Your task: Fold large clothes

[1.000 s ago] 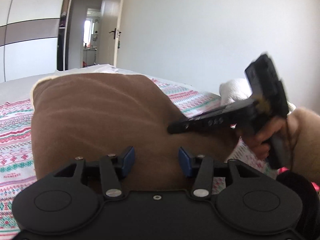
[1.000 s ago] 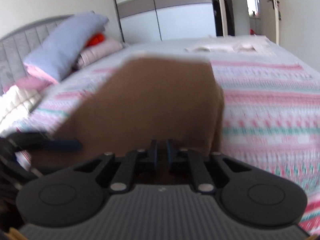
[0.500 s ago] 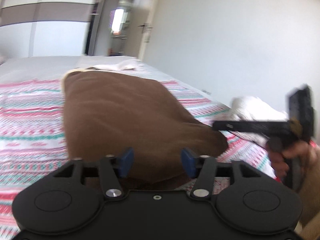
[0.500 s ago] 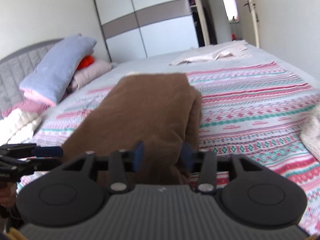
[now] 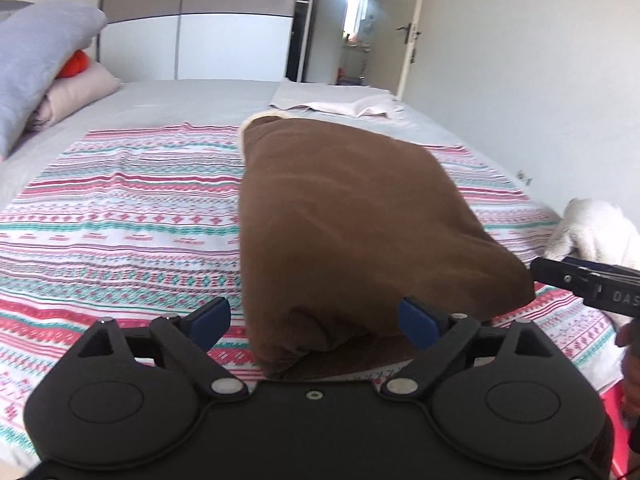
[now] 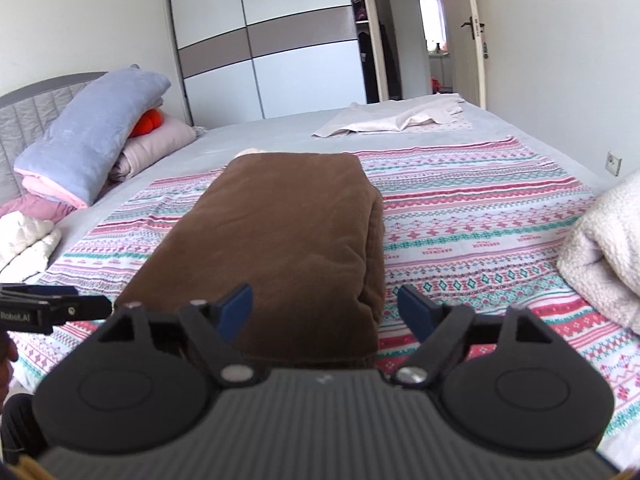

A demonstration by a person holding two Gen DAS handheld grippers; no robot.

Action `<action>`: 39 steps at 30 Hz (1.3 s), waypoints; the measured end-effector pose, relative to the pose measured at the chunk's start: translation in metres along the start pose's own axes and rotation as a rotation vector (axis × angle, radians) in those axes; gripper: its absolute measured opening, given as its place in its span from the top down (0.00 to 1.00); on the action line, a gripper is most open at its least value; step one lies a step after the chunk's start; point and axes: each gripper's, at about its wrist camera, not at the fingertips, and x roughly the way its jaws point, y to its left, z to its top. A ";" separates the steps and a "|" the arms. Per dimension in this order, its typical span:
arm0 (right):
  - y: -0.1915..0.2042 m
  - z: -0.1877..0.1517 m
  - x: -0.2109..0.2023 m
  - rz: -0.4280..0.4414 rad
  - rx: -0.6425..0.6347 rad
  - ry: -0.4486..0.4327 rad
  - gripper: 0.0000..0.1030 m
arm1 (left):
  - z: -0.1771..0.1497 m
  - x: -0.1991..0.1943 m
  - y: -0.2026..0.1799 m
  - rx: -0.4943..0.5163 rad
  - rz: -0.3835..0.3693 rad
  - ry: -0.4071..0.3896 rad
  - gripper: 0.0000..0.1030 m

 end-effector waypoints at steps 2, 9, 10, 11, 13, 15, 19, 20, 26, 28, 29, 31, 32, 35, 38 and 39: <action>0.004 -0.001 -0.003 -0.006 -0.001 0.001 0.20 | 0.000 -0.002 -0.004 -0.001 0.024 0.003 0.00; 0.018 -0.002 -0.010 -0.057 -0.039 0.004 0.05 | -0.003 0.000 -0.016 -0.024 0.122 0.059 0.00; 0.020 -0.002 -0.011 -0.069 -0.043 0.008 0.03 | -0.004 0.000 -0.018 -0.016 0.144 0.066 0.00; 0.022 -0.003 -0.011 -0.083 -0.046 0.013 0.02 | -0.005 0.000 -0.021 -0.005 0.166 0.071 0.00; 0.024 -0.004 -0.011 -0.107 -0.057 0.028 0.01 | -0.007 -0.001 -0.025 0.013 0.191 0.076 0.00; 0.028 -0.006 -0.010 -0.131 -0.068 0.041 0.00 | -0.009 -0.001 -0.028 0.019 0.200 0.084 0.00; 0.032 -0.008 -0.005 -0.164 -0.088 0.074 0.00 | -0.010 0.002 -0.032 0.004 0.208 0.103 0.00; 0.033 -0.009 -0.004 -0.168 -0.096 0.082 0.00 | -0.011 0.003 -0.033 0.000 0.213 0.109 0.00; 0.035 -0.013 0.004 -0.185 -0.129 0.136 0.00 | -0.018 0.014 -0.038 -0.009 0.237 0.160 0.00; 0.035 -0.014 0.006 -0.190 -0.135 0.146 0.00 | -0.020 0.016 -0.039 -0.005 0.244 0.167 0.00; 0.036 -0.015 0.007 -0.191 -0.138 0.148 0.00 | -0.020 0.017 -0.039 -0.002 0.245 0.169 0.00; 0.036 -0.015 0.008 -0.188 -0.140 0.152 0.00 | -0.020 0.018 -0.040 0.001 0.241 0.171 0.00; 0.036 -0.015 0.009 -0.185 -0.142 0.153 0.00 | -0.020 0.018 -0.040 0.002 0.238 0.171 0.00; 0.037 -0.016 0.011 -0.179 -0.149 0.160 0.00 | -0.020 0.018 -0.042 0.005 0.232 0.171 0.00; 0.037 -0.016 0.014 -0.177 -0.153 0.167 0.00 | -0.019 0.018 -0.041 0.001 0.217 0.172 0.00; 0.037 -0.017 0.014 -0.176 -0.153 0.168 0.00 | -0.019 0.018 -0.042 -0.002 0.210 0.173 0.00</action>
